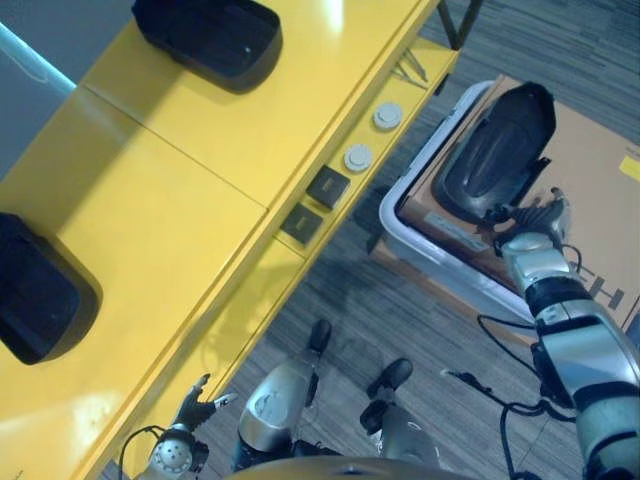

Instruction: Move parts from the plastic box to the shelf.

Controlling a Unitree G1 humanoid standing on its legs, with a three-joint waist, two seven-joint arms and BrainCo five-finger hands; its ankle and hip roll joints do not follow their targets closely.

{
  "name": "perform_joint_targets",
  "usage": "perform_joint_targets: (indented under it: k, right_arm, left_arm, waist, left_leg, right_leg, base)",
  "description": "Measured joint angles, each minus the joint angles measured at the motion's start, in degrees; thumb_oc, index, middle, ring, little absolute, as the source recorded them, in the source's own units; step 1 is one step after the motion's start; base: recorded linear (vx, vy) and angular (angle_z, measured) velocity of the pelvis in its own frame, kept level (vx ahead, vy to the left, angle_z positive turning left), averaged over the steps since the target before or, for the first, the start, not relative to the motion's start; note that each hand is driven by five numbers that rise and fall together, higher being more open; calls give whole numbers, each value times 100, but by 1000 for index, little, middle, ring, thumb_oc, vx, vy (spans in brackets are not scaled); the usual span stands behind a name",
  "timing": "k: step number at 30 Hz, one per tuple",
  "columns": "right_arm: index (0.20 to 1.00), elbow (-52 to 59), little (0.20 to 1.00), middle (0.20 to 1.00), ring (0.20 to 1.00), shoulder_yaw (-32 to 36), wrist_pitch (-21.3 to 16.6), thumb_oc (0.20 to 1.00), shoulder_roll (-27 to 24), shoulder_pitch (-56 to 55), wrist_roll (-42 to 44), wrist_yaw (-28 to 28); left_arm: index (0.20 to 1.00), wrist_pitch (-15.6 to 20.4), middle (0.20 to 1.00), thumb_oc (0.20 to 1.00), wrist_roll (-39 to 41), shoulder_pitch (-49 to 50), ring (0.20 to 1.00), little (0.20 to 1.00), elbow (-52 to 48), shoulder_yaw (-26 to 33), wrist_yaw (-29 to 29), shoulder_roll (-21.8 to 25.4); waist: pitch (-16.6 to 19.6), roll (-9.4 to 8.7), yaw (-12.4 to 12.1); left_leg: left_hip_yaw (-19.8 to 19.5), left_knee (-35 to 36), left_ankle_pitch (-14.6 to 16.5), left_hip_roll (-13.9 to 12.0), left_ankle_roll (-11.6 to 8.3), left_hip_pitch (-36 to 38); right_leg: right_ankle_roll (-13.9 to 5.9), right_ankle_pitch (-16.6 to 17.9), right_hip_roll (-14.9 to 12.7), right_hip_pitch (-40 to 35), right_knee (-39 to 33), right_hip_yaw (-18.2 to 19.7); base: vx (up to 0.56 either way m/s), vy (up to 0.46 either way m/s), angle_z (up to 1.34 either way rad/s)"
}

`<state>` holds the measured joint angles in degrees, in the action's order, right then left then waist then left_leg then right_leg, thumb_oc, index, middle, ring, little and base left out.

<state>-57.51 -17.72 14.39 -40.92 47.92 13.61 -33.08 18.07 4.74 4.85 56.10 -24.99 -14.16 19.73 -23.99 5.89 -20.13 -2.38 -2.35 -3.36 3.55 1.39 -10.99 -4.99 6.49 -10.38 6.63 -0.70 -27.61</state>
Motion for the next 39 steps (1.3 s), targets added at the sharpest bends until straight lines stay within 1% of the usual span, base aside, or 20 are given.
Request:
perform_joint_targets:
  k: [5,14,16,17,20,21,23,24,25,26,27,28,30,31,32,34,35,36,37,39]
  right_arm:
    - [200,-90,200,200,200,-15,-2,200,-184,45,10,77]
    - [200,-74,200,200,200,-25,81,200,-177,45,1,266]
    - [200,-71,200,200,200,-27,77,200,-178,46,-28,306]
    - [200,65,200,200,200,-26,59,200,-179,38,-46,352]
    - [200,691,200,200,200,29,33,200,-186,-104,-56,432]
    - [200,1005,200,200,200,70,-1,200,-200,-253,-59,431]
    - [200,1834,200,200,200,267,-18,200,-190,-779,-286,502]
    - [200,1977,200,200,200,267,-43,200,-183,-877,-300,539]
    - [200,2703,200,200,200,578,-30,200,-120,-1378,-404,663]
    - [200,2934,200,200,200,591,-29,200,5,-1531,-465,688]
    - [200,3020,200,200,200,578,-17,200,145,-1605,-492,695]
    - [200,3148,200,200,200,577,31,200,316,-1704,-489,695]
    - [200,3209,200,200,200,485,64,200,669,-1857,-468,692]
    - [200,3234,200,200,200,487,86,200,835,-1906,-444,686]
    - [200,3359,200,200,200,521,89,200,941,-2043,-445,677]
    - [200,3406,200,200,200,447,85,200,1120,-2319,-416,679]
    - [200,3405,200,200,200,420,85,200,1155,-2398,-375,681]
    - [200,3392,200,200,200,402,85,200,1206,-2467,-367,672]
    - [200,3384,200,200,200,244,85,200,1230,-2473,-265,675]
    - [200,3394,200,200,200,183,86,200,1331,-2473,-262,662]
  left_arm:
    - [1000,8,1000,1000,23,-87,1000,1000,-11,1,1,30]
    - [1000,9,1000,1000,25,-94,1000,1000,-43,8,1,76]
    - [1000,86,1000,1000,107,-94,1000,1000,-44,9,5,77]
    - [1000,227,1000,1000,336,-92,1000,1000,-47,26,147,89]
    - [1000,357,1000,1000,707,-57,1000,1000,-404,156,601,205]
    - [1000,375,1000,1000,819,-24,1000,1000,-670,268,750,247]
    - [1000,342,1000,1000,1108,105,1000,1000,-1767,451,1188,455]
    - [1000,355,1000,1000,1168,106,1000,1000,-2000,489,1309,501]
    - [1000,63,1000,1000,1556,110,1000,1000,-3013,483,1740,710]
    - [1000,39,1000,1000,1726,142,1000,1000,-3461,473,1965,851]
    - [1000,-49,1000,1000,1910,77,1000,1000,-3697,475,2198,905]
    - [1000,-297,1000,1000,2252,-85,1000,1000,-3925,475,2466,896]
    - [1000,-569,1000,1000,2720,-358,1000,1000,-4144,464,2912,779]
    - [1000,-769,1000,1000,2980,-440,1000,1000,-4338,460,3048,711]
    - [1000,-1075,1000,1000,3181,-460,1000,1000,-4684,461,3138,673]
    - [1000,-1280,1000,1000,3442,-511,1000,1000,-5271,407,3425,545]
    - [1000,-1330,1000,1000,3504,-573,1000,1000,-5337,344,3500,486]
    - [1000,-1457,1000,1000,3559,-729,1000,1000,-5376,234,3544,438]
    - [1000,-1687,1000,1000,3566,-1006,1000,1000,-5500,30,3560,439]
    - [1000,-2040,1000,1000,3631,-1299,1000,1000,-5534,-111,3361,294]
  waist:
    - [-38,-49,-11]
    - [-63,-91,-3]
    - [-66,-97,6]
    - [-78,-118,57]
    - [-99,-157,156]
    - [-102,-176,169]
    - [-51,-268,164]
    - [-30,-302,169]
    - [16,-383,197]
    - [113,-469,204]
    - [200,-520,263]
    - [256,-542,324]
    - [497,-616,432]
    - [561,-620,501]
    - [575,-624,530]
    - [787,-650,534]
    - [874,-640,555]
    - [967,-640,629]
    - [1055,-637,685]
    - [1077,-639,861]
  left_leg:
    - [-22,-54,-1,0,1,-85]
    - [-23,-55,-2,0,1,-89]
    - [-23,-63,-3,-9,2,-86]
    - [-18,-63,-4,-23,1,-48]
    - [-14,-37,-1,-39,-1,130]
    - [-11,-23,0,-46,-2,207]
    - [-2,61,6,-61,-11,389]
    - [1,68,6,-65,-11,414]
    - [49,105,9,-80,-19,525]
    - [76,111,19,-81,-27,553]
    - [98,126,31,-92,-41,609]
    - [118,148,38,-105,-50,720]
    - [138,157,78,-117,-74,790]
    - [147,152,83,-131,-82,848]
    - [213,162,84,-147,-83,933]
    - [256,159,128,-165,-89,989]
    - [258,161,130,-169,-90,988]
    - [290,162,131,-186,-92,1011]
    - [388,153,136,-226,-101,1028]
    - [433,156,139,-251,-116,1111]
  right_leg:
    - [1,1,-2,68,29,-7]
    - [2,1,-1,73,29,-6]
    - [7,5,8,66,28,-5]
    - [17,12,27,20,13,-3]
    - [28,21,64,-166,-48,6]
    - [28,21,74,-242,-71,6]
    - [25,18,96,-396,-119,27]
    - [24,17,99,-415,-119,33]
    - [26,21,108,-524,-159,49]
    - [31,25,115,-525,-168,104]
    - [31,24,117,-552,-168,148]
    - [31,24,124,-659,-186,174]
    - [34,26,148,-711,-226,225]
    - [36,27,159,-766,-235,233]
    - [45,34,178,-857,-260,251]
    - [58,43,214,-887,-302,346]
    - [59,44,220,-887,-308,347]
    - [70,51,234,-893,-319,371]
    - [105,78,274,-873,-337,467]
    - [132,103,304,-930,-370,526]
  base:
    - [-4,0,1]
    - [-3,-11,0]
    - [-8,-128,-1]
    - [11,-150,-2]
    - [40,-96,-1]
    - [51,-73,-3]
    - [63,-100,-5]
    - [86,-150,-6]
    - [85,-138,-12]
    - [82,-147,-18]
    - [70,-108,-18]
    - [76,-107,-11]
    - [105,-122,-11]
    - [77,-109,-10]
    - [28,-72,-13]
    - [19,-86,-20]
    - [3,-66,-13]
    - [-16,-75,-21]
    - [-23,-55,-29]
    - [-13,-34,-25]
